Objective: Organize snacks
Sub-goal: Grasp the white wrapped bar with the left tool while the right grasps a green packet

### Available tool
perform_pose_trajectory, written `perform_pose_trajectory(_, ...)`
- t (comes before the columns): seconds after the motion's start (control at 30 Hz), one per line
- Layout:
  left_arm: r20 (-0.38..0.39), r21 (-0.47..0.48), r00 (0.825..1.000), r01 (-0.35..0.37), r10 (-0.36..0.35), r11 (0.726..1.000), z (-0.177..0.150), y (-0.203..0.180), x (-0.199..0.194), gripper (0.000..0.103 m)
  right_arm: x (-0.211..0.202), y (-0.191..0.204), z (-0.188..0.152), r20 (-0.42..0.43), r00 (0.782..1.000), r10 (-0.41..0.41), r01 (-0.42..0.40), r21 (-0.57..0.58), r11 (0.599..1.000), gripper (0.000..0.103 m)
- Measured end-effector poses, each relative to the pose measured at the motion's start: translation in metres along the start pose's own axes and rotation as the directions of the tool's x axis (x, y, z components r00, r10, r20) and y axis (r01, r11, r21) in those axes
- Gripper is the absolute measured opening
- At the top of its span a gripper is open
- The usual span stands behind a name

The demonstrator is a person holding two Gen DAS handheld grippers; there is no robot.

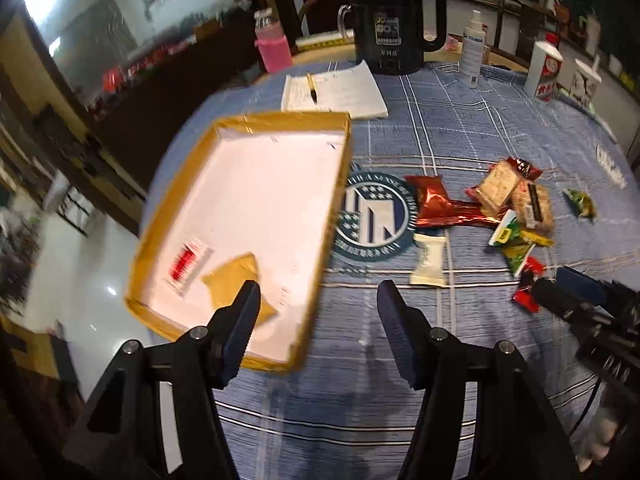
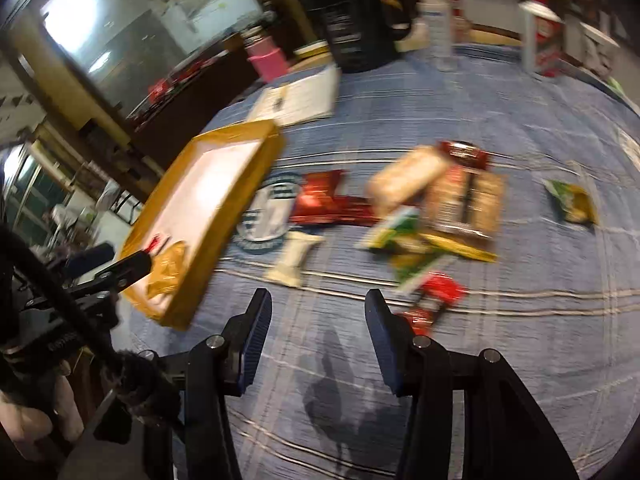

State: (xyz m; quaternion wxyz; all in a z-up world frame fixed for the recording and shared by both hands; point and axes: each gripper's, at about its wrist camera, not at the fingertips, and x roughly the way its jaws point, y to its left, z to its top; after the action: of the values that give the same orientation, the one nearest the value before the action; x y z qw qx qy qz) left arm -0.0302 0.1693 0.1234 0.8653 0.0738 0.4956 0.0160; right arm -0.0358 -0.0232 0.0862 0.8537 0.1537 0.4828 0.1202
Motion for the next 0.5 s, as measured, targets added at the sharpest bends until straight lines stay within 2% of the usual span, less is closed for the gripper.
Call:
perform_pose_trajectory(0.1,-0.028,-0.057,0.997,0.064,-0.066,0.996,-0.006,0.001,0.01,0.062,-0.004,-0.034,-0.002,0.0,0.999,-0.047,0.047,0.055,0.997,0.049)
perform_pose_trajectory(0.17,-0.034,-0.065,0.996,0.082,-0.084,0.995,-0.009,-0.003,0.014,0.062,-0.003,-0.052,-0.003,-0.01,0.998,-0.067,0.068,0.083,0.994,0.05)
perform_pose_trajectory(0.3,-0.052,-0.059,0.989,0.135,-0.138,0.989,-0.016,-0.016,0.026,0.062,0.012,-0.072,0.001,-0.057,0.998,-0.03,0.038,0.144,0.989,0.05)
perform_pose_trajectory(0.37,-0.059,-0.051,0.983,0.171,-0.174,0.984,-0.017,-0.02,0.033,0.062,0.02,-0.07,0.005,-0.061,0.998,-0.025,0.032,0.121,0.992,0.05)
perform_pose_trajectory(0.5,-0.08,-0.058,0.967,0.239,-0.243,0.969,-0.01,-0.026,0.053,0.062,0.039,-0.053,0.017,-0.044,0.997,-0.07,0.071,0.009,0.997,0.05)
